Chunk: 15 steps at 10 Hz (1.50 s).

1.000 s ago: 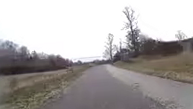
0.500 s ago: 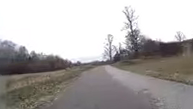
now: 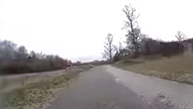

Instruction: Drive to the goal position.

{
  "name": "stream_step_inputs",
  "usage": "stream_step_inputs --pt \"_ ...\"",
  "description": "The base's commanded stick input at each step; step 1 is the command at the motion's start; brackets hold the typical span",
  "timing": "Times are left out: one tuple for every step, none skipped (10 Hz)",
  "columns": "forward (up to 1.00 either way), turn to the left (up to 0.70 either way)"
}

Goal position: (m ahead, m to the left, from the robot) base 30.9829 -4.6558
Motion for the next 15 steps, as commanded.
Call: stream_step_inputs --pt "1.00 0.00" --pt "1.00 0.00" --pt "1.00 0.00" --pt "1.00 0.00" --pt "1.00 0.00" --pt "1.00 0.00" --pt "1.00 0.00" --pt "1.00 0.00" --pt "1.00 0.00" --pt "1.00 0.00" --pt "1.00 0.00" --pt "1.00 0.00" --pt "1.00 0.00" --pt "1.00 0.00" --pt "1.00 0.00"
